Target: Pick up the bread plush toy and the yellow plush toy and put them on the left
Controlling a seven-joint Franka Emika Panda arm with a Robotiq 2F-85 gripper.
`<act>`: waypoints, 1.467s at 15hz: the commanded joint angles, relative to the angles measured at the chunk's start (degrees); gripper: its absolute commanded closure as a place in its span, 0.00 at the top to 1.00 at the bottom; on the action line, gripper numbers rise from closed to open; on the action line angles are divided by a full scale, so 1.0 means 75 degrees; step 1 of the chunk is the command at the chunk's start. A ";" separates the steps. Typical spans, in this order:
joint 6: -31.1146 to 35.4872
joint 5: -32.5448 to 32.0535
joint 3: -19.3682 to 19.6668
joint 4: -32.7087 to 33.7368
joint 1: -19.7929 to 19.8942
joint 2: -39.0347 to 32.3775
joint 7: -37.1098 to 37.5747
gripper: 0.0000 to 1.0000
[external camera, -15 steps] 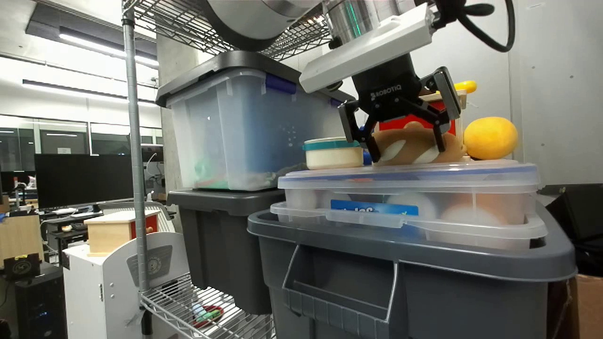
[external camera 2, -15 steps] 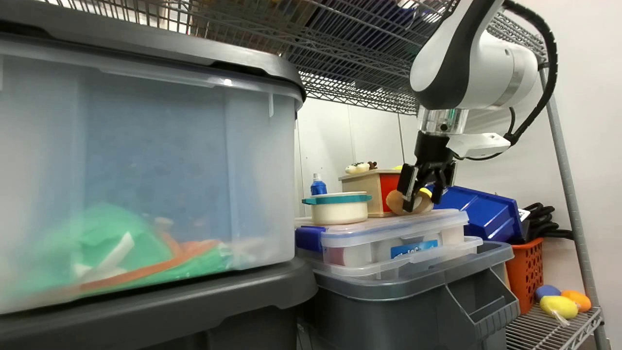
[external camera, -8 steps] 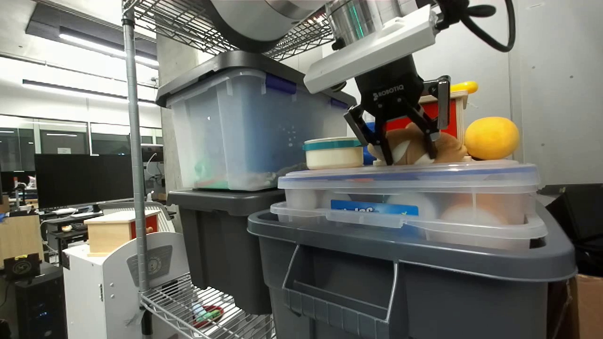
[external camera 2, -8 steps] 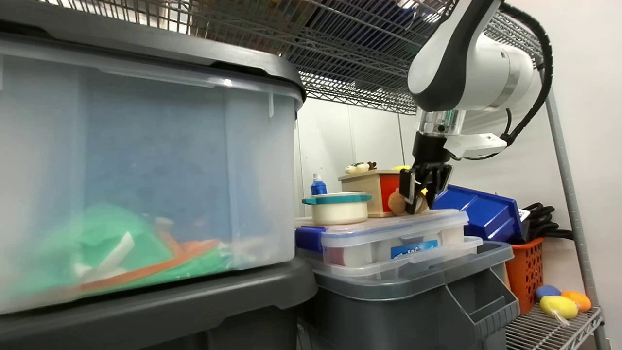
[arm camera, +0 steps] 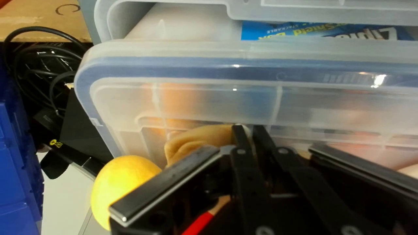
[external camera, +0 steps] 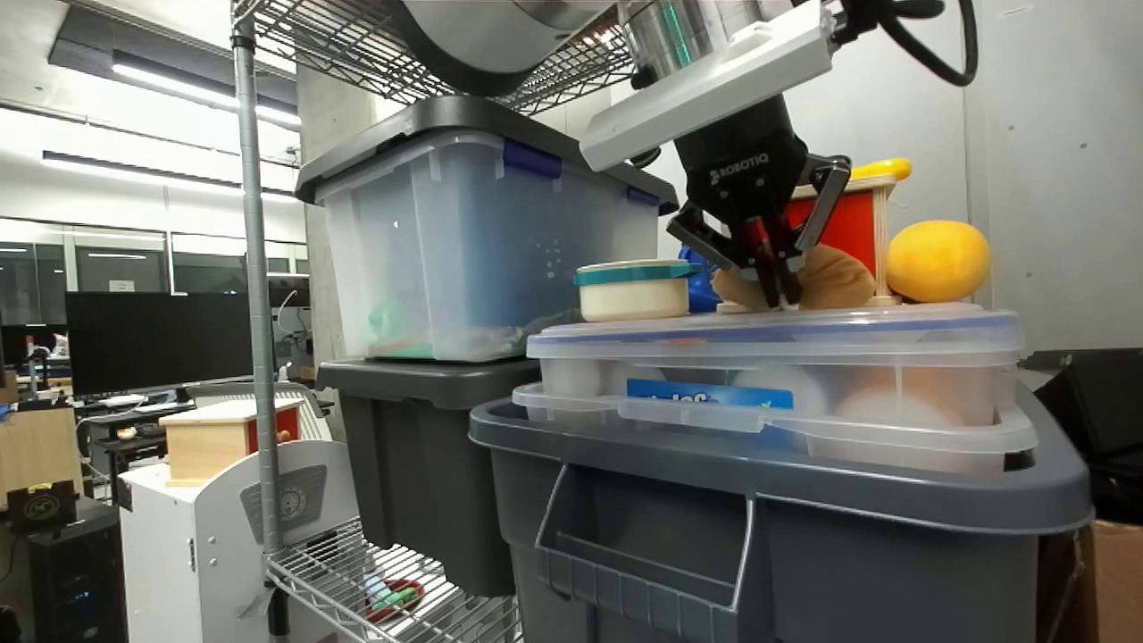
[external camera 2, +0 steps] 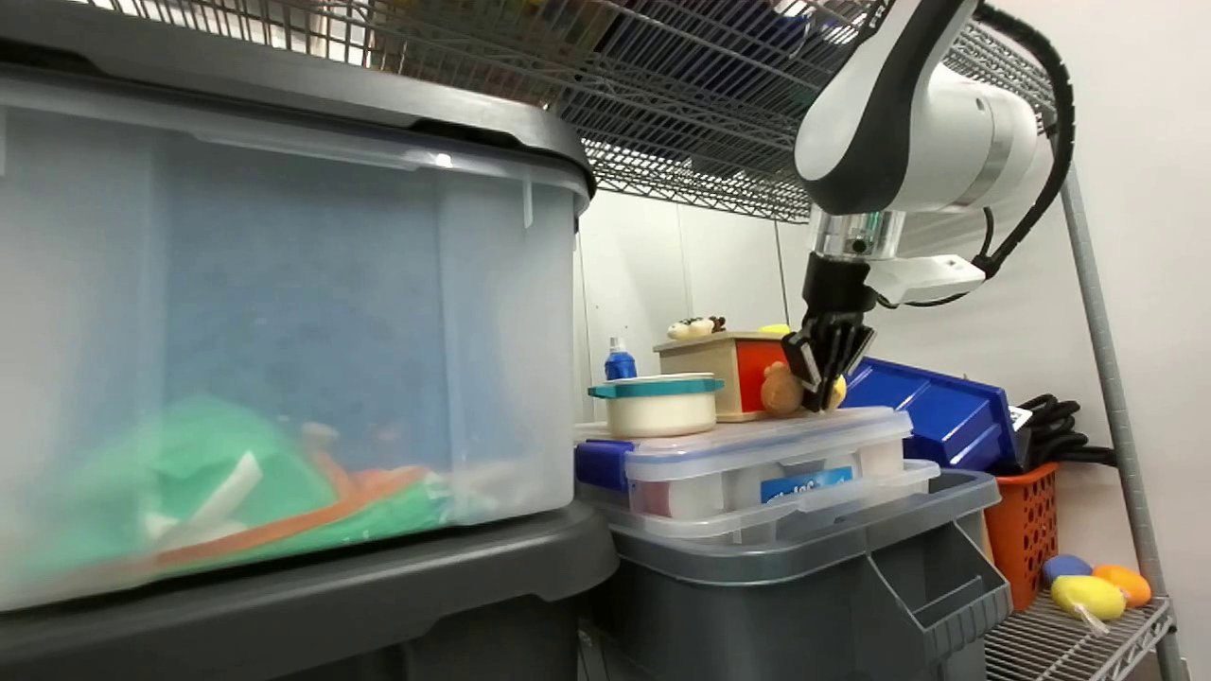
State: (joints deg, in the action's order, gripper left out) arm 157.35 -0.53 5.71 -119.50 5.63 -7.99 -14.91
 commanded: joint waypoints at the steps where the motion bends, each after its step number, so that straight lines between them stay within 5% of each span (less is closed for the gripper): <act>1: -0.0011 -0.0020 -0.0081 -0.0193 0.0087 0.0311 -0.0058 0.02; 22: -0.1486 0.0141 -0.0136 -0.1206 -0.0301 0.2525 0.0638 0.02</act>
State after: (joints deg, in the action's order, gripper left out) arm 147.82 -0.37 5.31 -127.49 4.43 8.56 -11.13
